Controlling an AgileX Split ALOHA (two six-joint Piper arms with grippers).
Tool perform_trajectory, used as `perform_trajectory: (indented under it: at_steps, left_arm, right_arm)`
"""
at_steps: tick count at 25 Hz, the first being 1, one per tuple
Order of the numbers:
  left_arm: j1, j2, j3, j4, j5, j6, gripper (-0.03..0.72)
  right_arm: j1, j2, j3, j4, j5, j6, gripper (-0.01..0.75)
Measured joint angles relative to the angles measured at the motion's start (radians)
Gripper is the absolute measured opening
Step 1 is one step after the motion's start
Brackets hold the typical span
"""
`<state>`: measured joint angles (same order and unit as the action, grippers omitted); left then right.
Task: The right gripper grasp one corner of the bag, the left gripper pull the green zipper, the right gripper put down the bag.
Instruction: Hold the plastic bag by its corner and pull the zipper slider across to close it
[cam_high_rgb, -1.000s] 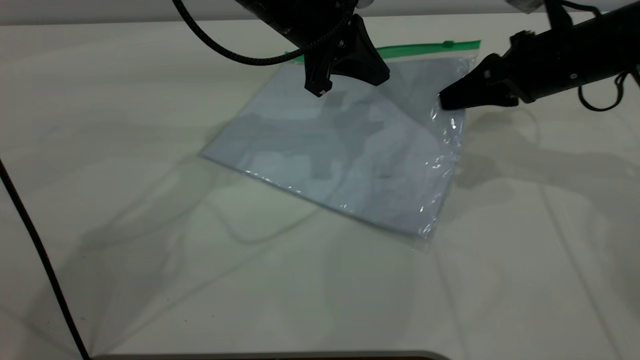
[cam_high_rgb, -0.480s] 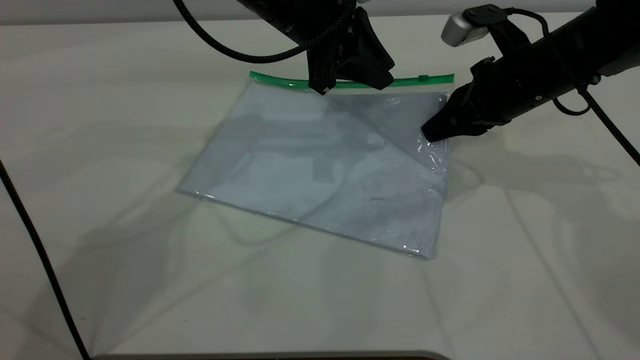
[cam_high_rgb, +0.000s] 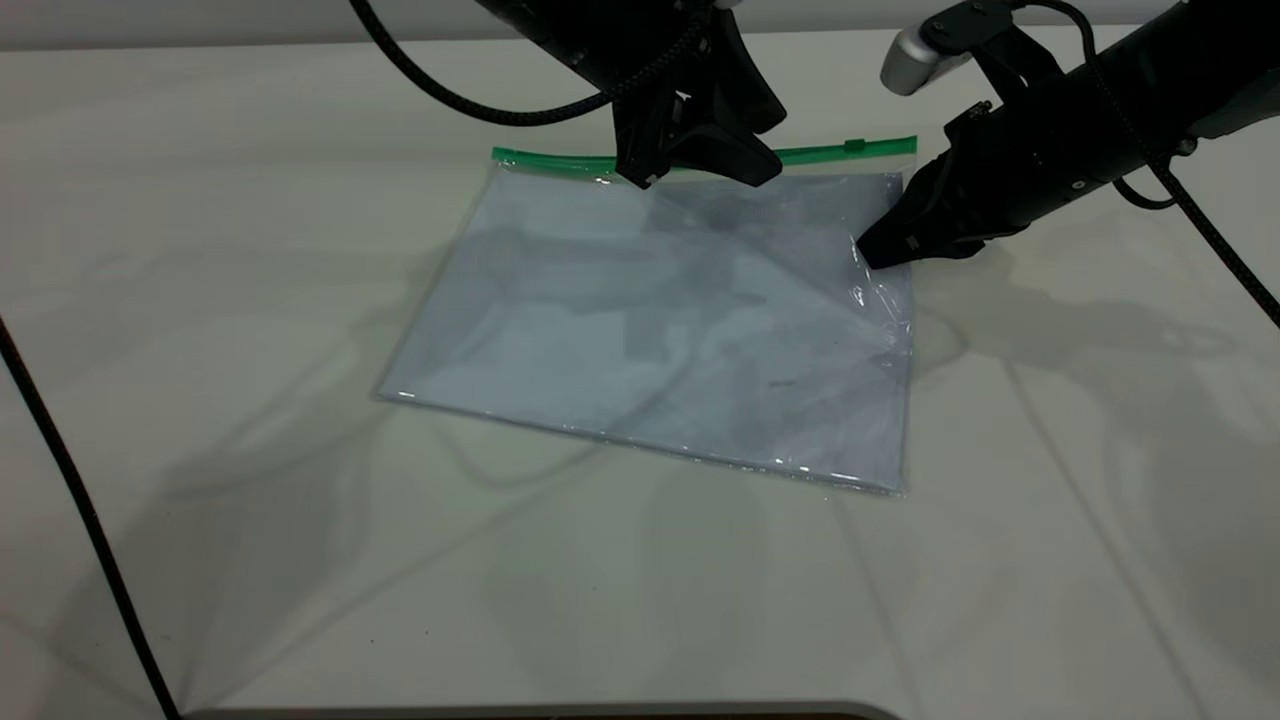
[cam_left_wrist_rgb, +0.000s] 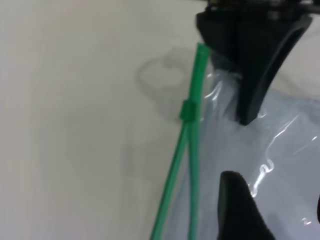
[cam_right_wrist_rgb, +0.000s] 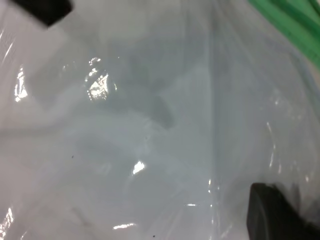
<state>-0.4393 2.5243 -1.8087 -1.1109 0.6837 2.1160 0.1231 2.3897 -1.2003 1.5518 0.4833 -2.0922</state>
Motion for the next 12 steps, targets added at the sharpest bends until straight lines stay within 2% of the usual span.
perform_trajectory:
  at_steps: [5,12]
  left_arm:
    - [-0.010,0.000,0.000,0.000,-0.042,0.001,0.446]
    - [-0.066,0.000,0.000,0.018,-0.165,0.001,0.446]
  right_arm:
    - [0.019,-0.001,-0.001,0.005,-0.025,-0.011,0.035]
    - [0.094,-0.014,-0.003,0.017,-0.104,-0.023,0.035]
